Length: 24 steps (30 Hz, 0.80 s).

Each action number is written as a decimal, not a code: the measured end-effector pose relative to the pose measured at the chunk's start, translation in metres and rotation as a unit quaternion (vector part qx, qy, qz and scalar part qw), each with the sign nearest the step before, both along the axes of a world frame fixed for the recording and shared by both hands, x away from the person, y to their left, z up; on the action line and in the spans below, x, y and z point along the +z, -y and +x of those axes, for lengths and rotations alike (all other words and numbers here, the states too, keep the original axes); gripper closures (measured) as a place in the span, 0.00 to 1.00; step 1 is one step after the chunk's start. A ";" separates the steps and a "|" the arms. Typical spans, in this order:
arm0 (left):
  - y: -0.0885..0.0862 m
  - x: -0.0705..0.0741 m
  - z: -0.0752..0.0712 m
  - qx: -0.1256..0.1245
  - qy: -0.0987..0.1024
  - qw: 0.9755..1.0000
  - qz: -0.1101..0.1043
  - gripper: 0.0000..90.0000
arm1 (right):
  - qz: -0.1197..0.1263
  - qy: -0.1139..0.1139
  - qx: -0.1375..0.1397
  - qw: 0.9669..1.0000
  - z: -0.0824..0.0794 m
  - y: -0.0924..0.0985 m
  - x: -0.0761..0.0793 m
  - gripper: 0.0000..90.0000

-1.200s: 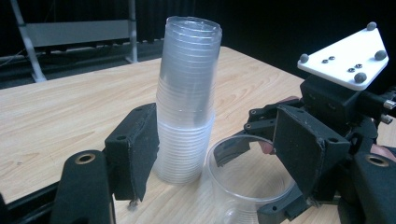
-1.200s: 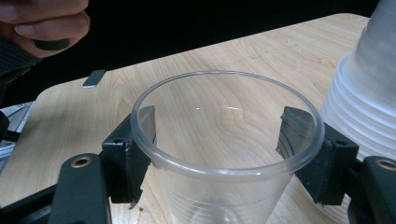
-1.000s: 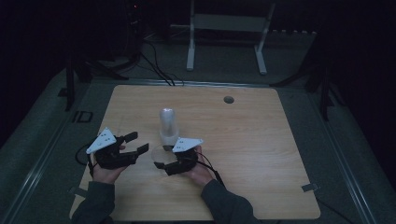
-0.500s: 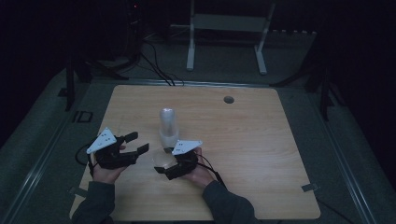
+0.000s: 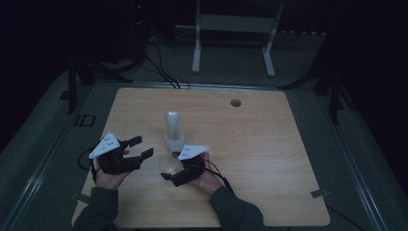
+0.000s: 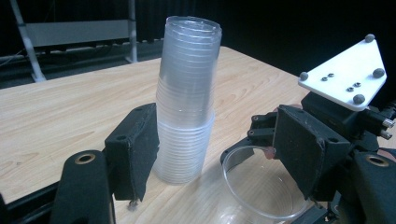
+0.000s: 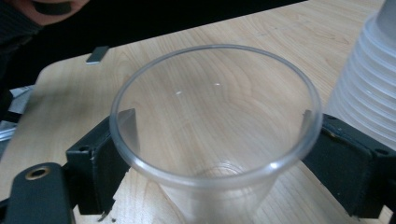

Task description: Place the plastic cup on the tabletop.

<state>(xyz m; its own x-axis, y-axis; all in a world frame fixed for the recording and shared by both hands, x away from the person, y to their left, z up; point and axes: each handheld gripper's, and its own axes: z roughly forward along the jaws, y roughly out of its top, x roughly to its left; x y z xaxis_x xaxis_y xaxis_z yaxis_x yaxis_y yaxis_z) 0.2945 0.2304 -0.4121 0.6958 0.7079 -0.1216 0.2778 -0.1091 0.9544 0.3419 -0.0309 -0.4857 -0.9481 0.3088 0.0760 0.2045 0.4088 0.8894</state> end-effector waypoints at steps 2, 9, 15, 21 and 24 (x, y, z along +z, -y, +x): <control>0.000 0.000 0.000 0.000 0.000 1.000 0.001 0.35 | -0.001 0.000 0.002 1.000 -0.001 0.001 0.000 0.13; 0.000 0.000 0.000 0.000 0.000 1.000 0.000 0.35 | -0.003 -0.003 0.003 1.000 -0.001 0.006 0.000 0.13; 0.001 0.000 0.000 0.000 -0.001 1.000 0.000 0.35 | -0.002 -0.003 0.003 1.000 -0.003 0.010 0.000 0.13; 0.000 0.000 0.000 0.000 0.000 1.000 0.001 0.35 | -0.003 -0.003 0.004 1.000 -0.004 0.012 0.000 0.13; 0.000 0.000 0.000 0.000 0.000 1.000 0.001 0.35 | -0.002 -0.002 0.005 1.000 -0.004 0.013 0.000 0.13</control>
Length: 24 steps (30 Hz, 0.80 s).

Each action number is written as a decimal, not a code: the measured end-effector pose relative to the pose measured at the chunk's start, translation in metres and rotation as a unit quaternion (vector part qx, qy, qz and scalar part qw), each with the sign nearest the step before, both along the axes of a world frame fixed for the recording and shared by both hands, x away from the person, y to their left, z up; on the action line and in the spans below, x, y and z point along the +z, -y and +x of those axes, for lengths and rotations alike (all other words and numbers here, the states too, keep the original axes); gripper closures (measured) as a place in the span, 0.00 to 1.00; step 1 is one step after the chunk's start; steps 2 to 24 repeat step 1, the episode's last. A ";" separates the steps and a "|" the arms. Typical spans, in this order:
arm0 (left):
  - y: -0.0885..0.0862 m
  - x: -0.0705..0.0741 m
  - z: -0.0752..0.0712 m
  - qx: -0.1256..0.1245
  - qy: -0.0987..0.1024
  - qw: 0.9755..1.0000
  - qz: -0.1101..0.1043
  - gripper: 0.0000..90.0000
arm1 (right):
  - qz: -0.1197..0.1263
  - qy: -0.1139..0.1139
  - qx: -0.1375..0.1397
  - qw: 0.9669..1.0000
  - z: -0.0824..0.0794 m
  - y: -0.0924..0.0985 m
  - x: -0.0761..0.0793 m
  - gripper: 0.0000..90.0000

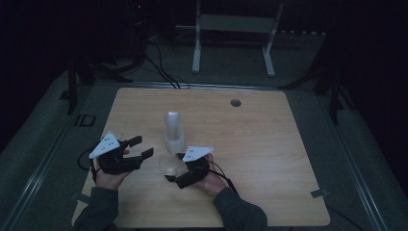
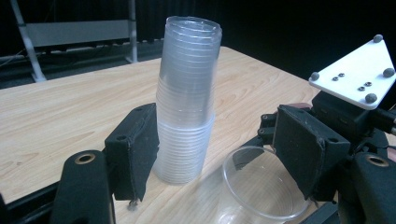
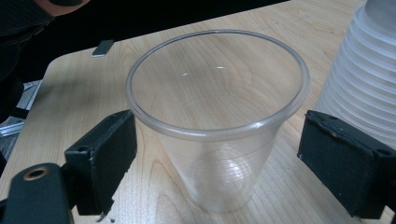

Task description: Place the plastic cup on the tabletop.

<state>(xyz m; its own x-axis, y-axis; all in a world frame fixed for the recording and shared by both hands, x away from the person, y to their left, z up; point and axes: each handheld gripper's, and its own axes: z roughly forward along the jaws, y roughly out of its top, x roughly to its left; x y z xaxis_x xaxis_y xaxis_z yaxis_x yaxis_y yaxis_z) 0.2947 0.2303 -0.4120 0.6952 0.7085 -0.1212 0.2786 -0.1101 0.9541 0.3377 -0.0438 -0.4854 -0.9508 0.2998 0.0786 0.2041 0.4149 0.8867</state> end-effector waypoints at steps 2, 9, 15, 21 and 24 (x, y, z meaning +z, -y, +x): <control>0.000 0.000 0.000 0.000 0.000 1.000 -0.001 0.35 | -0.001 0.000 0.000 1.000 0.000 0.000 0.000 0.13; 0.000 0.000 0.000 0.000 0.000 1.000 -0.001 0.35 | -0.001 0.000 0.000 1.000 0.000 0.000 0.000 0.13; 0.000 0.000 0.000 0.000 0.000 1.000 -0.001 0.35 | -0.001 0.000 0.000 1.000 0.000 0.000 0.000 0.13; 0.000 0.000 0.000 0.000 0.000 1.000 -0.001 0.35 | -0.001 0.000 0.000 1.000 0.000 0.000 0.000 0.13; 0.000 0.000 0.000 0.000 0.000 1.000 -0.001 0.35 | -0.001 0.000 0.000 1.000 0.000 0.000 0.000 0.13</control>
